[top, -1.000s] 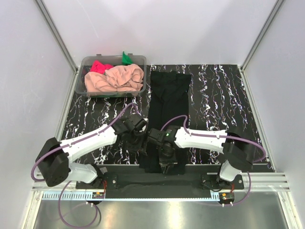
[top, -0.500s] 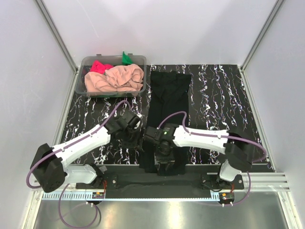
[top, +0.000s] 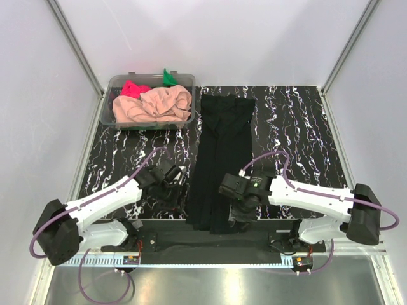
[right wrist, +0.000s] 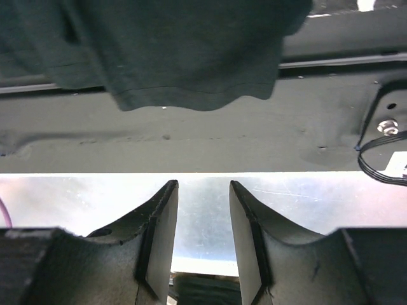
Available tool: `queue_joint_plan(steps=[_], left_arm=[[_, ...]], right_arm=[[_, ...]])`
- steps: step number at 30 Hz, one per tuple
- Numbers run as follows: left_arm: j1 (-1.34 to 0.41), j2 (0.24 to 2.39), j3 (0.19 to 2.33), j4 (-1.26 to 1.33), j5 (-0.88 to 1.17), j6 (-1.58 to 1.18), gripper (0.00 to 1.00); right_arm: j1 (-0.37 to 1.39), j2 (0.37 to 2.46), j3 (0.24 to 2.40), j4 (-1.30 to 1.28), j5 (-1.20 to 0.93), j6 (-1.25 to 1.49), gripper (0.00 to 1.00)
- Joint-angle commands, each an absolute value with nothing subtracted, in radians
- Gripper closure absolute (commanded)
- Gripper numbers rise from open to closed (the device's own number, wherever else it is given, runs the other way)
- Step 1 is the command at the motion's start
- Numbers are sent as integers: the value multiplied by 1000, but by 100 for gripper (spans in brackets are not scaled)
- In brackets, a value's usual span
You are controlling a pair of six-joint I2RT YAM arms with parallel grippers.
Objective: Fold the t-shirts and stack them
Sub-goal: Fold the tshirt
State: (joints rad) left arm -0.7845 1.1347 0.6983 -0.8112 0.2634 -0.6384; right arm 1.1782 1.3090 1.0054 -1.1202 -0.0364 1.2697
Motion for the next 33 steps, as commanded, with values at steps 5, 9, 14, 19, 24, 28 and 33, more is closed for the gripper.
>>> queue_joint_plan(steps=[5,9,14,19,24,28,33], left_arm=[[-781,1175,712,-740,348,-672,35],[-776,1157,663,-666,414,-756,35],[-770,1137,583,-571,445,-842,34],[-767,1124,552,-546,428,-908,35],[-727,1109,523,-494,417,-963,34],[-706,1143,500,-434,443,-985,34],[-701,1158,489,-399,457,-1000,34]], right_arm=[[1186,1255,947,-1129,35,1328,53],[1186,1142,836,-1071,34,1402,49],[1184,847,651,-985,70,1540,49],[1184,736,586,-993,101,1565,51],[1184,764,575,-947,115,1529,50],[1184,659,441,-822,97,1584,50],[1184,516,365,-807,130,1623,50]])
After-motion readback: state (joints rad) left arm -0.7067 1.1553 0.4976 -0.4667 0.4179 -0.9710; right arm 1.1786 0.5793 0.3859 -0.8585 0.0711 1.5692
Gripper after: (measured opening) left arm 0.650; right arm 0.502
